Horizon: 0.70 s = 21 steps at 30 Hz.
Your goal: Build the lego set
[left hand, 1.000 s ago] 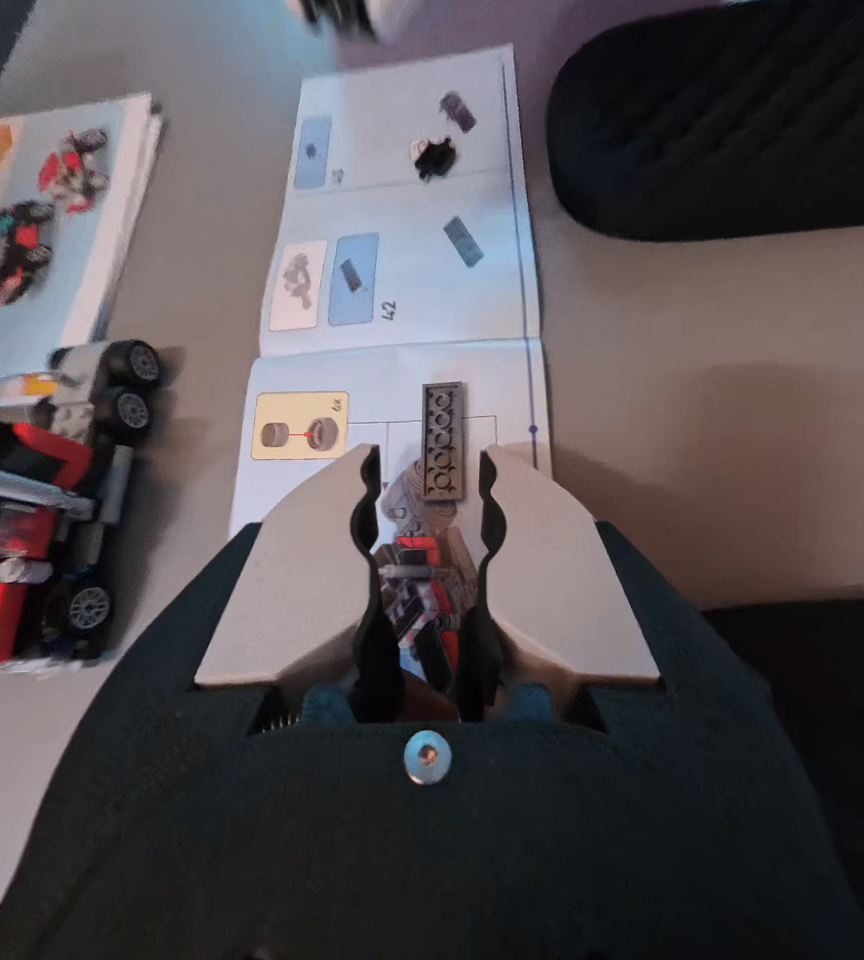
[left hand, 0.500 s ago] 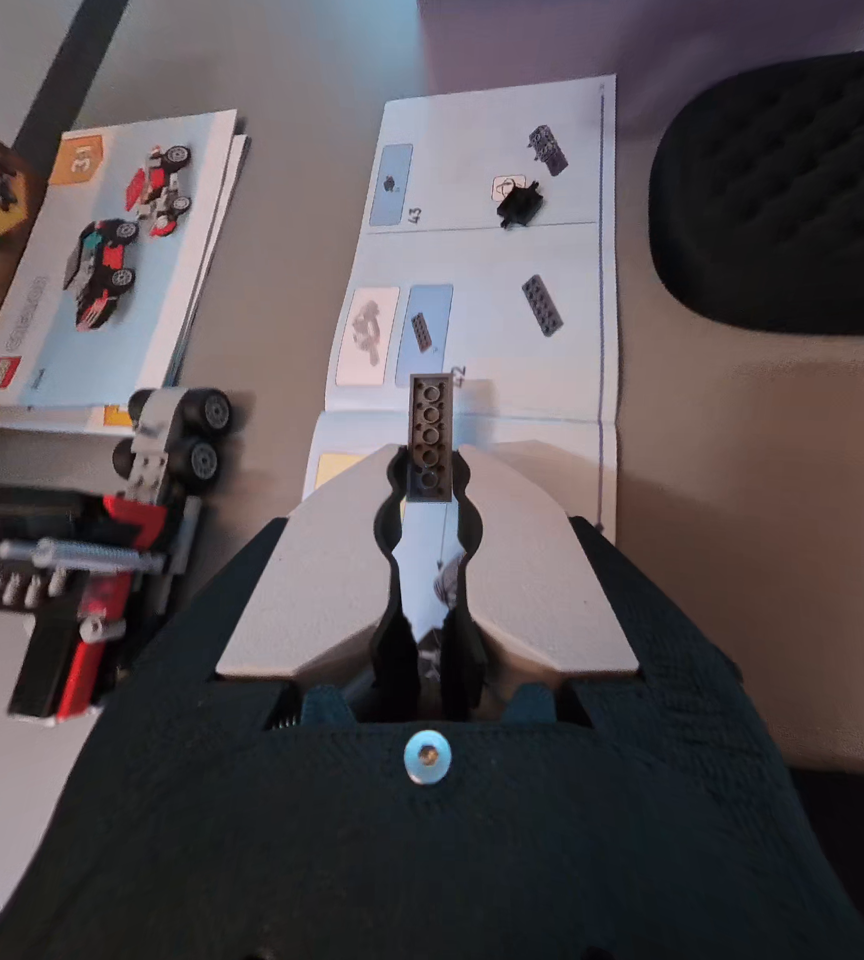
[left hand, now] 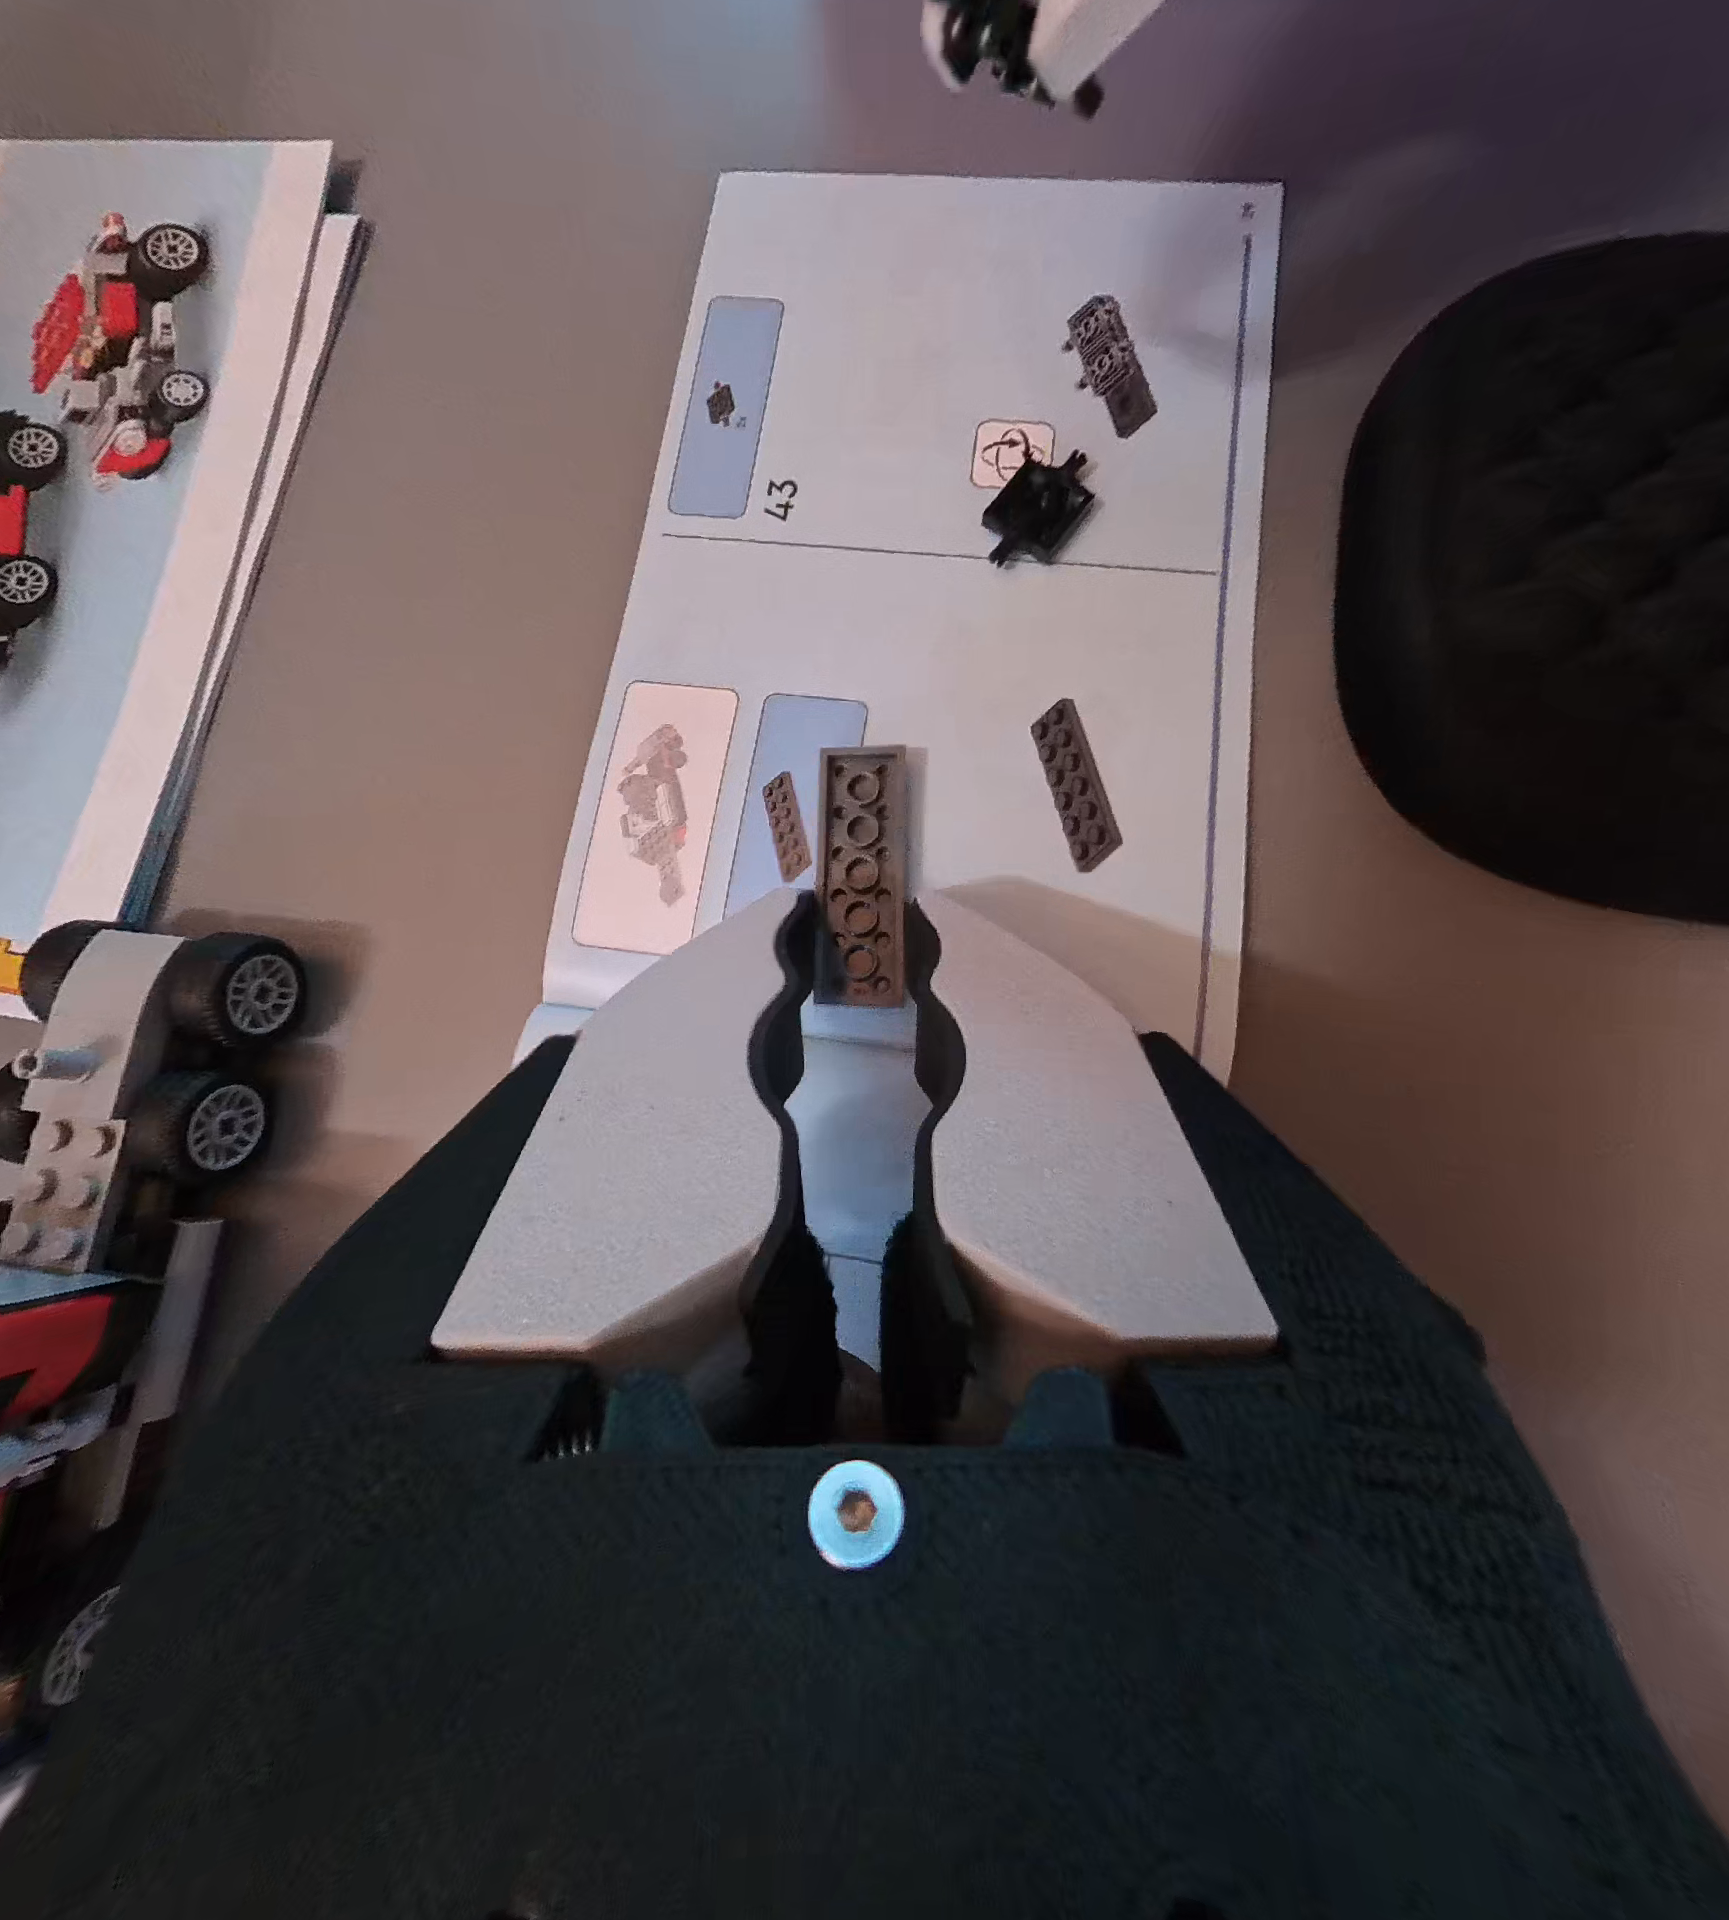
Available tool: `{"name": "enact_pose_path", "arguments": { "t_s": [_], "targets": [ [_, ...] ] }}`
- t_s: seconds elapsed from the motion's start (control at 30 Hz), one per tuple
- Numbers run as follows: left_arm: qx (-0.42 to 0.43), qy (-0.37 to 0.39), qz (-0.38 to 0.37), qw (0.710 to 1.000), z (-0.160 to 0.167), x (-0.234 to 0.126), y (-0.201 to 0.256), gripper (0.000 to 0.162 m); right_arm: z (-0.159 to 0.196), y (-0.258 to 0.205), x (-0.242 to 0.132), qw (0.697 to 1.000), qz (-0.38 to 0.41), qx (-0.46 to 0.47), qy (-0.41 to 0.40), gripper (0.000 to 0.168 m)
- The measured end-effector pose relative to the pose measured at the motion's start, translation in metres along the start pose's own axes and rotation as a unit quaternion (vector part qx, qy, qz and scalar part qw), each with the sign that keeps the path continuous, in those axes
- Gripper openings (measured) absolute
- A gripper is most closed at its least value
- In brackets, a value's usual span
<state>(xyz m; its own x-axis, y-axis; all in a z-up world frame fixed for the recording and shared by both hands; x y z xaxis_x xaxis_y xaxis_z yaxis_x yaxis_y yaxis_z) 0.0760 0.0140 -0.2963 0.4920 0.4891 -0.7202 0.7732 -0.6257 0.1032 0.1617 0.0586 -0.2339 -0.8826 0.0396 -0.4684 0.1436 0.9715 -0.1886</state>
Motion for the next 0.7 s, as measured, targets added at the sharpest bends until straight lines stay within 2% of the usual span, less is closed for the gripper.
{"name": "enact_pose_path", "arguments": {
  "t_s": [0.37, 0.5, 0.7],
  "targets": [
    [0.010, -0.004, -0.014, 1.000, -0.006, 0.008, 0.002, 0.017, -0.009, 0.013, -0.007, 1.000, 0.011, 0.014, 0.010, 0.017],
    [-0.012, 0.009, 0.002, 1.000, -0.005, 0.007, 0.004, 0.032, -0.006, 0.017, -0.010, 1.000, 0.018, 0.024, 0.010, 0.017],
    [-0.022, 0.015, 0.019, 0.999, -0.001, 0.005, 0.004, 0.028, 0.003, 0.006, 0.009, 0.999, -0.010, 0.030, -0.017, 0.017]
  ]
}}
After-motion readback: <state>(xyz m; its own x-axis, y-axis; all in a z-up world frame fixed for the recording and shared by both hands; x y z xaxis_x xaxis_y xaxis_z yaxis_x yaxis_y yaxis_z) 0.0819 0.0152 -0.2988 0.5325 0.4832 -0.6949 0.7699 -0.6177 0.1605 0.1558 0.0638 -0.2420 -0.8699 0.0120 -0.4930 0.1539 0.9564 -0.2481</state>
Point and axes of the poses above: each gripper's, where its closed fingertips meet, x out along the fingers, z out of its underside, y = z × x across the jaws, the point moved 1 cm from there along -x, back along the fingers, and after that the axes turned 15 degrees about -x, right-handed, at the moved point
